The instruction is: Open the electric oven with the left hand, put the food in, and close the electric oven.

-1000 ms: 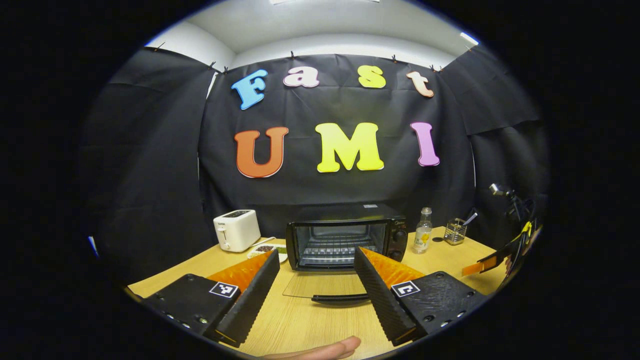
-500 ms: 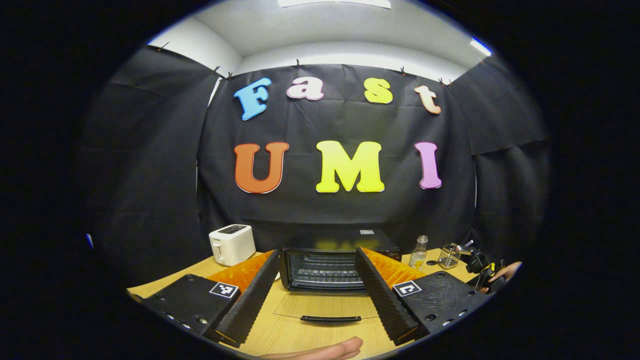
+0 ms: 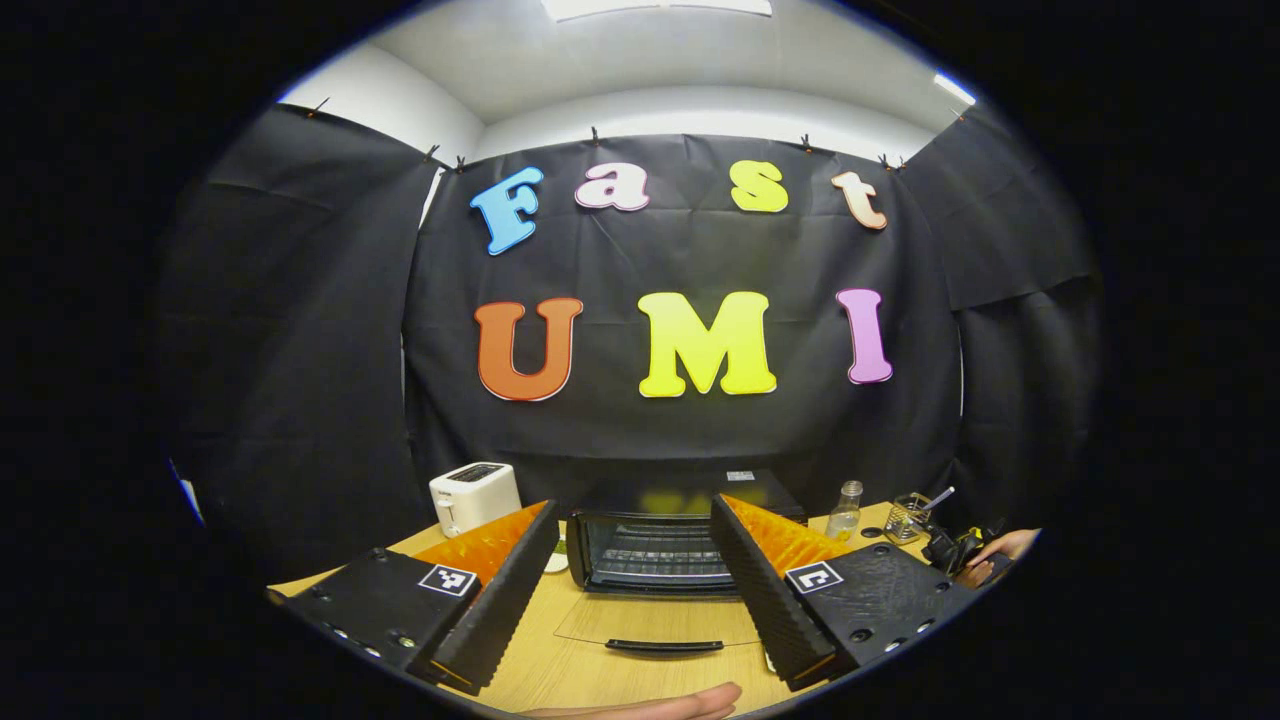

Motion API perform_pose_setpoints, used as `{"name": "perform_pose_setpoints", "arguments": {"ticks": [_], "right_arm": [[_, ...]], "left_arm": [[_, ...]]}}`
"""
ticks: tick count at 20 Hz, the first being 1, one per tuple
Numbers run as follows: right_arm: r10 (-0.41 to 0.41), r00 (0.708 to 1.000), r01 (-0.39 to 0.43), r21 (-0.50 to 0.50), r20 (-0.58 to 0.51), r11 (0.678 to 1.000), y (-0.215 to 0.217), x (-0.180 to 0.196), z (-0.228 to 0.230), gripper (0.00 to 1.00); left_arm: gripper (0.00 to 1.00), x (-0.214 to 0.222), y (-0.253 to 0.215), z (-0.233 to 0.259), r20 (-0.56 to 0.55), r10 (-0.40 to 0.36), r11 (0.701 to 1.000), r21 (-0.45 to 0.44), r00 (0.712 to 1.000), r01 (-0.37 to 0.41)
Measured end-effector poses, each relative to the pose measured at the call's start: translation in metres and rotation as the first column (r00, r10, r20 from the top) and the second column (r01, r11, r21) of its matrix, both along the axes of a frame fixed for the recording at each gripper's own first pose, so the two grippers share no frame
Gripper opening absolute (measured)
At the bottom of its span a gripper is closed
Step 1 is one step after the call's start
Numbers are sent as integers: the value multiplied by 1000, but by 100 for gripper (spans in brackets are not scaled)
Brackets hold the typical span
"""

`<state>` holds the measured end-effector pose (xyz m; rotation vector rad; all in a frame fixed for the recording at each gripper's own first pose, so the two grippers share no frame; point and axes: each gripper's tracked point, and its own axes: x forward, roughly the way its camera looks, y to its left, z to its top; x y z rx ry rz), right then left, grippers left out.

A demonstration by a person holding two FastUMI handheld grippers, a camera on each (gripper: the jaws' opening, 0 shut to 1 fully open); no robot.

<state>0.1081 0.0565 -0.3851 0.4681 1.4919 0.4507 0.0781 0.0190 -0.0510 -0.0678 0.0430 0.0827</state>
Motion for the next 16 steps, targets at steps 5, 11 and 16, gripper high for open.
{"name": "perform_pose_setpoints", "arguments": {"ticks": [5,11,16], "right_arm": [[-72,997,73,-21,24,997,-23,-9,3,4],[-125,978,134,-42,165,990,-51,-13,56,4],[-134,960,132,24,244,991,-26,-18,111,4]], "left_arm": [[96,-8,9,3,-3,13,999,-35,1000,-13],[92,-16,10,3,7,-12,1000,-23,1000,13],[93,-26,17,-3,9,-43,999,-2,999,43]]}}
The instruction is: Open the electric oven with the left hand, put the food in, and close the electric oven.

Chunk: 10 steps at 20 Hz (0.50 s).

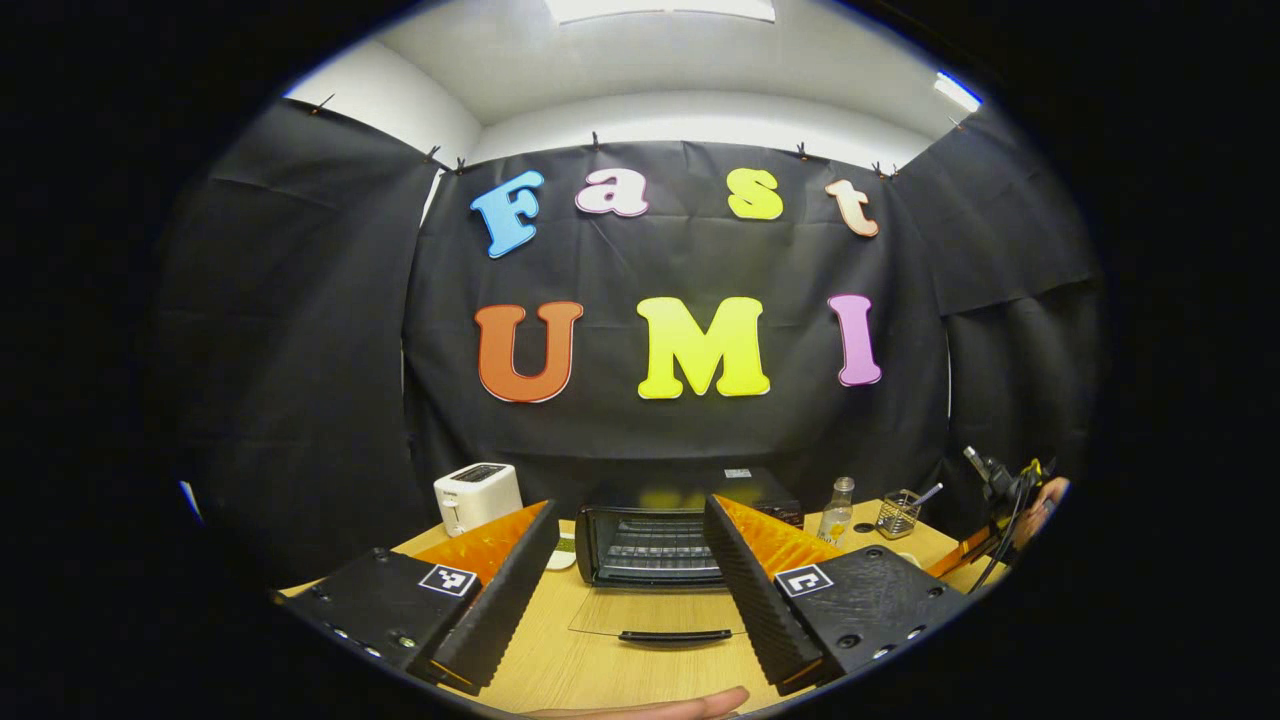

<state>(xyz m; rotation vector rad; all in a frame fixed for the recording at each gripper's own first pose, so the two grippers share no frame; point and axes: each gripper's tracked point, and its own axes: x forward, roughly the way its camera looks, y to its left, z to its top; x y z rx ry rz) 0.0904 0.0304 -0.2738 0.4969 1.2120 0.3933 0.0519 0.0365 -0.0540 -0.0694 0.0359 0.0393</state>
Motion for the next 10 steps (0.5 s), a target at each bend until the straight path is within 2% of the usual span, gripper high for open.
{"name": "perform_pose_setpoints", "arguments": {"ticks": [2,3,4,5,10], "right_arm": [[14,1000,-14,7,21,1000,13,0,12,1],[19,1000,-19,15,22,1000,22,0,18,4],[27,999,-28,24,23,999,33,0,21,1],[37,999,-37,32,21,999,43,0,25,4],[71,997,-71,67,4,995,93,9,30,4]], "left_arm": [[93,-4,9,-7,-8,12,1000,2,1000,-12],[93,-6,11,-13,-16,13,1000,4,1000,-13],[93,-7,13,-17,-23,14,1000,8,1000,-14],[93,-9,17,-19,-29,17,1000,12,999,-17],[93,-14,36,-25,-44,45,999,8,998,-45]]}}
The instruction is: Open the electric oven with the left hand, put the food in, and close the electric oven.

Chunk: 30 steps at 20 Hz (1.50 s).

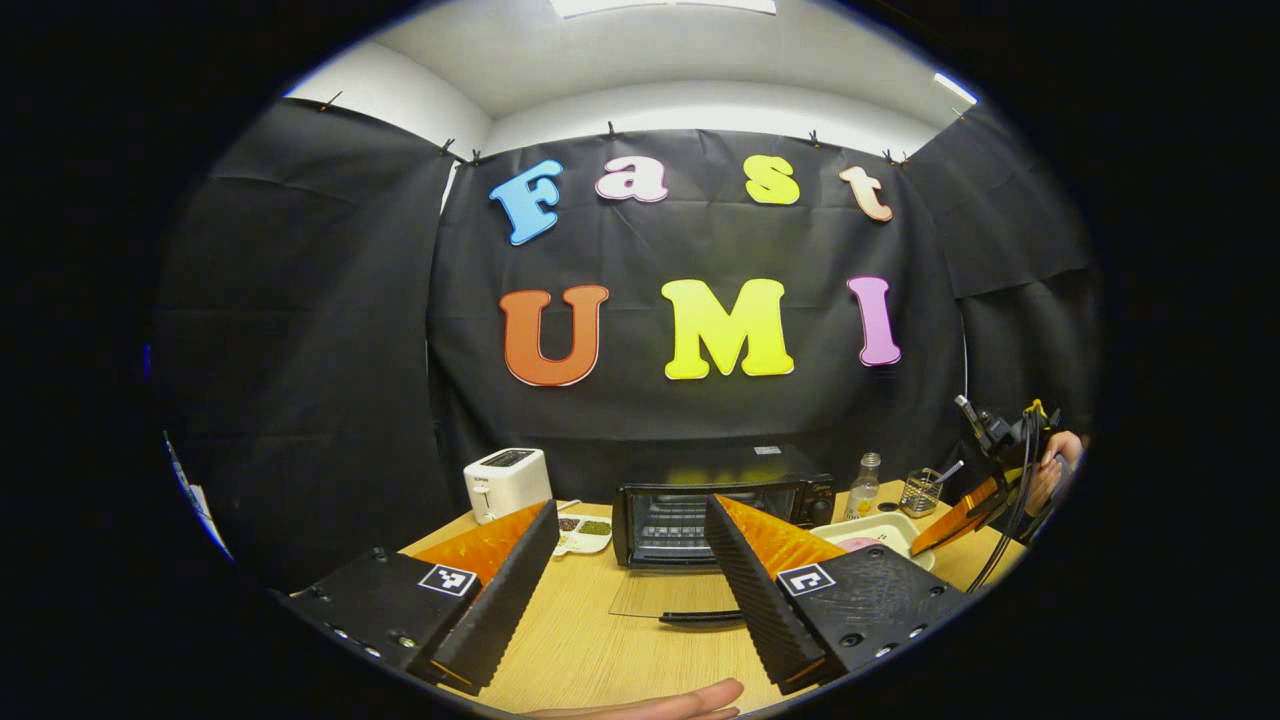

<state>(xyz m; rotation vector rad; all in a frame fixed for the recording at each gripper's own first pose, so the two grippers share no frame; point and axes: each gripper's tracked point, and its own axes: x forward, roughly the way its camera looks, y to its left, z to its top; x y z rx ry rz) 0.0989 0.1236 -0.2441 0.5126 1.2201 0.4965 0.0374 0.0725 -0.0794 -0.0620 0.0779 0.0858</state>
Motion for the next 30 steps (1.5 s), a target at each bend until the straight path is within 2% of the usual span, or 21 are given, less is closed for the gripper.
{"name": "perform_pose_setpoints", "arguments": {"ticks": [5,6,7,10,11,12,14,15,18,20,21,23,24,25,28,30], "right_arm": [[7,1000,-7,-7,0,1000,49,20,-5,4],[5,1000,-5,-14,0,1000,58,24,-7,1],[-1,1000,2,-16,1,1000,69,27,-9,4],[-10,1000,10,-15,-6,1000,102,39,-15,4],[-16,1000,16,-16,-1,1000,114,45,-18,1],[-32,999,32,-18,3,999,123,53,-21,4],[-86,996,86,-18,-2,996,139,67,-31,4],[-115,993,115,-19,-4,993,145,75,-35,1],[-221,975,221,-17,-18,975,157,97,-50,4],[-295,955,295,-2,-26,955,165,110,-57,1],[-333,942,334,11,-31,943,169,113,-58,5],[-390,920,391,19,-30,920,177,124,-63,1],[-422,906,423,24,-13,906,178,132,-65,5],[-460,888,460,31,6,887,179,140,-67,1],[-595,802,592,60,49,803,175,162,-70,5],[-644,762,638,95,65,764,180,172,-70,2]], "left_arm": [[93,-7,20,2,16,31,999,27,999,-32],[93,-8,22,2,17,32,999,29,999,-32],[93,-7,24,2,20,33,999,34,999,-33],[94,-10,37,0,14,56,996,62,998,-56],[94,-13,42,-2,10,70,995,72,998,-70],[95,-14,45,-3,5,79,994,78,997,-79],[96,-18,52,-3,2,95,992,81,995,-95],[96,-19,56,-3,3,102,992,80,995,-102],[96,-18,60,-1,14,104,992,67,994,-105],[96,-16,61,-1,16,99,994,54,995,-100],[96,-14,61,-2,17,95,994,52,995,-96],[96,-11,63,-5,12,91,995,49,996,-91],[96,-10,64,-8,8,89,995,48,996,-89],[96,-9,67,-12,0,88,995,48,996,-88],[96,-7,87,-24,-26,134,990,49,991,-133],[96,-9,97,-29,-37,154,988,37,987,-153]]}}
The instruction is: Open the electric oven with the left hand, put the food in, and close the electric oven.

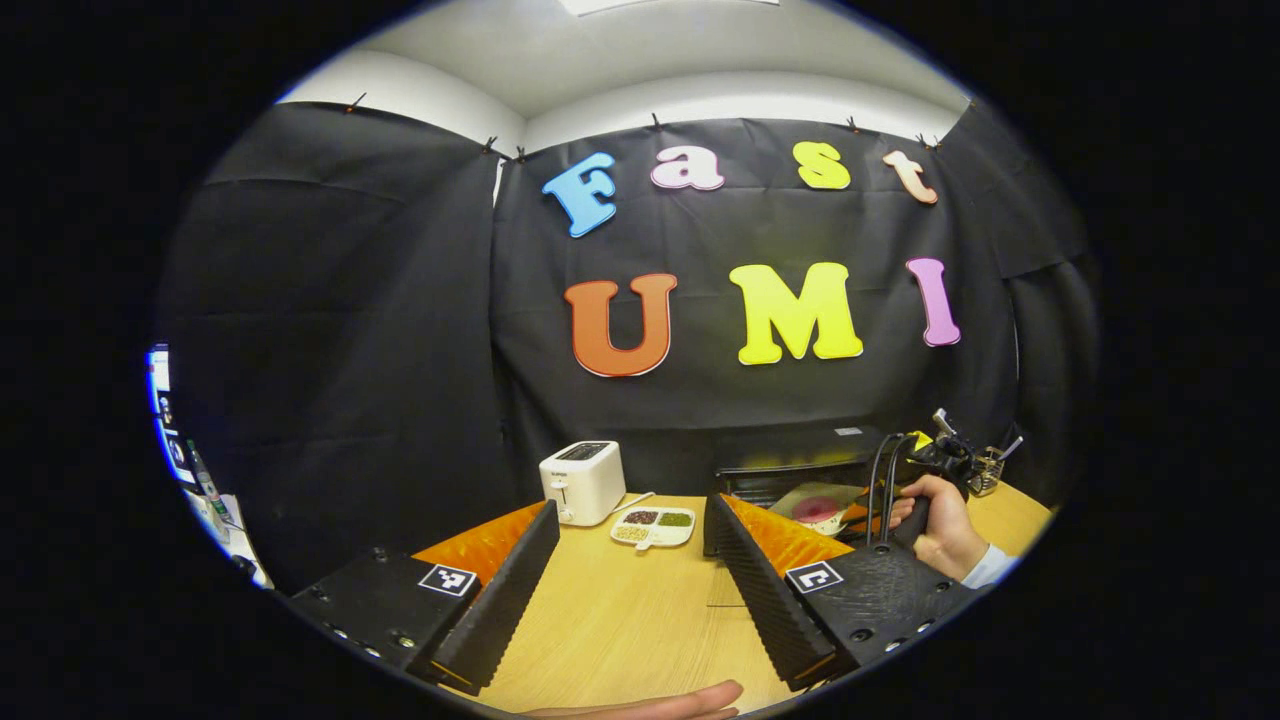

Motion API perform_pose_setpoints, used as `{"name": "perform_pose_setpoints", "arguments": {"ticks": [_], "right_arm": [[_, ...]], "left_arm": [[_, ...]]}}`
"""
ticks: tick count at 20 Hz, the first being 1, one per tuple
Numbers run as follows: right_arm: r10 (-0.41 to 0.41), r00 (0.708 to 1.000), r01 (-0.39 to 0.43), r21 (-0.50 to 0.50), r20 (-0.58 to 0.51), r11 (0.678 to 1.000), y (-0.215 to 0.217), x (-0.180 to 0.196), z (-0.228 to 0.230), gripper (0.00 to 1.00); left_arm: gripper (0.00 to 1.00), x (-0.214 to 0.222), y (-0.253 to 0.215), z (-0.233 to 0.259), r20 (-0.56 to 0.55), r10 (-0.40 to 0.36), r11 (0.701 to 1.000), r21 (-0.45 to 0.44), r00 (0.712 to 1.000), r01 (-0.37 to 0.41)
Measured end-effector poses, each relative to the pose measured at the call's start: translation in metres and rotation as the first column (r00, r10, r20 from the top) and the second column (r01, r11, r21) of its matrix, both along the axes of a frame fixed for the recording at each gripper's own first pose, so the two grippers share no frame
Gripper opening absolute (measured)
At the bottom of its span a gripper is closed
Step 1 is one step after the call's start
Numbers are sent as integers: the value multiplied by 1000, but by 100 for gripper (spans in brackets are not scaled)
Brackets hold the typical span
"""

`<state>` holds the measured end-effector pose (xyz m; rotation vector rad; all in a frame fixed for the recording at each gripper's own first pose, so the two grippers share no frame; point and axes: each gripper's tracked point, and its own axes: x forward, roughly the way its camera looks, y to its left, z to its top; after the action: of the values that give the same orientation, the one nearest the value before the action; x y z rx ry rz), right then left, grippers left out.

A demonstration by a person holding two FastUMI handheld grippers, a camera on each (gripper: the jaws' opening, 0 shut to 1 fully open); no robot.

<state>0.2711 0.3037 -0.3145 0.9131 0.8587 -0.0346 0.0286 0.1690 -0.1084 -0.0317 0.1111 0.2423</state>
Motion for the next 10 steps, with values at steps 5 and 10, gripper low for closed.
{"name": "perform_pose_setpoints", "arguments": {"ticks": [5,10], "right_arm": [[-79,992,70,89,97,994,24,28,2,6],[-113,981,97,105,156,990,33,50,-7,7]], "left_arm": [[96,1,4,-10,-21,0,1000,-14,1000,0],[96,1,4,-19,-32,-10,1000,-9,999,10]]}}
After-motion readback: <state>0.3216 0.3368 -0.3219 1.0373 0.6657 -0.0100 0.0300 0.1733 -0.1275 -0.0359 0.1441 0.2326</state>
